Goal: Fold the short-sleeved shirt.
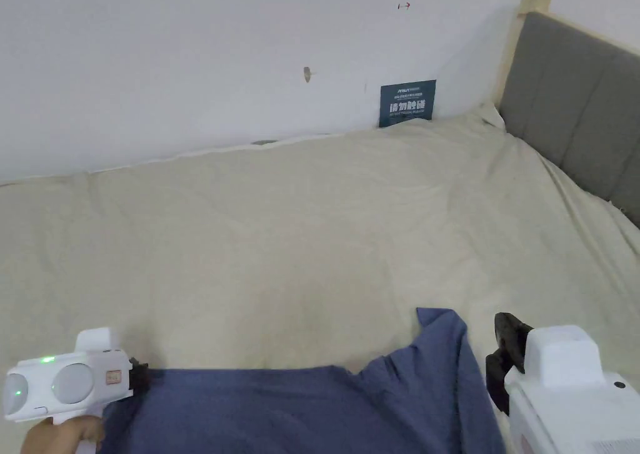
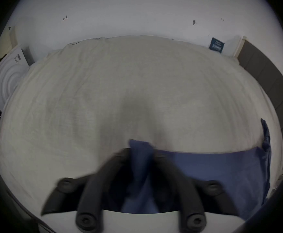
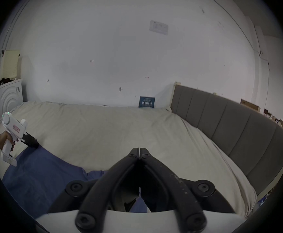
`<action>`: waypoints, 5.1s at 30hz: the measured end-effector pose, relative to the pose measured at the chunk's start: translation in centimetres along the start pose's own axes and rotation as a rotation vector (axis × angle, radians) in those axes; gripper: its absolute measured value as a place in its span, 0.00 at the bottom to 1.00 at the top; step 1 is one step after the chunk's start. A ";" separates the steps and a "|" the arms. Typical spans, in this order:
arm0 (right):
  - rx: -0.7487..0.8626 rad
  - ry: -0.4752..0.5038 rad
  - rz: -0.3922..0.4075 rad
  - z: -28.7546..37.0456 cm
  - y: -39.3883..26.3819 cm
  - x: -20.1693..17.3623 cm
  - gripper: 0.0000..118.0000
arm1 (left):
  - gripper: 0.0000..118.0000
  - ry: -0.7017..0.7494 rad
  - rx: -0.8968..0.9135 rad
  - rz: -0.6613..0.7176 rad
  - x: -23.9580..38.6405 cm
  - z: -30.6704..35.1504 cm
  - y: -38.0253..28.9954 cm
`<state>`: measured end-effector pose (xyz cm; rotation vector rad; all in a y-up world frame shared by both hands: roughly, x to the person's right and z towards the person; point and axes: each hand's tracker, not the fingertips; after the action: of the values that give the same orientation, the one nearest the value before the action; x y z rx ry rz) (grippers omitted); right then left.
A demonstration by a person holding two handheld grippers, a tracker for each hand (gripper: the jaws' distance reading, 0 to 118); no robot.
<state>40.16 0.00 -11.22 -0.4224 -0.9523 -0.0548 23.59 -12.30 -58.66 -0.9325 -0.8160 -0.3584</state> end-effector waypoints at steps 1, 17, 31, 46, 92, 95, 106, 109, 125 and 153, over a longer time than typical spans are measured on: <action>-0.027 -0.001 -0.010 -0.4 -0.1 0.3 0.02 | 0.02 0.009 -0.006 -0.009 0.1 0.0 0.0; -0.687 0.029 -0.054 -18.0 -6.5 1.1 0.82 | 0.02 -0.068 0.181 -0.036 2.6 12.1 0.1; -0.460 0.119 -0.057 -13.5 -3.9 2.4 0.04 | 0.02 -0.033 0.212 0.018 1.2 15.4 -1.8; 0.188 0.201 -0.001 2.1 20.4 1.1 0.04 | 0.02 0.040 0.650 0.111 -1.9 35.6 4.9; -0.015 0.432 -0.095 -1.6 5.5 1.6 0.04 | 0.02 0.162 0.445 0.083 -4.2 23.3 -10.2; -0.047 0.458 -0.114 1.3 2.3 2.8 0.04 | 0.02 0.159 0.401 0.105 -4.8 23.7 -14.7; -0.241 0.462 -0.167 10.5 -9.5 6.3 0.04 | 0.02 0.168 0.249 0.180 -4.5 26.1 -29.1; -0.304 0.452 -0.171 12.0 -12.4 6.7 0.04 | 0.02 0.174 0.211 0.201 -4.4 26.1 -31.7; -0.619 0.300 -0.189 11.0 -20.2 4.7 0.07 | 0.17 0.221 0.041 0.194 -3.4 23.6 -36.4; 0.303 0.197 0.006 23.6 1.8 -0.9 0.02 | 0.00 0.246 0.916 0.060 7.0 40.7 -22.9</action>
<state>21.66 10.32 -0.61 -0.1365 -0.7502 0.0529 -4.32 8.60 -26.79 -0.0510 -0.6191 -0.0183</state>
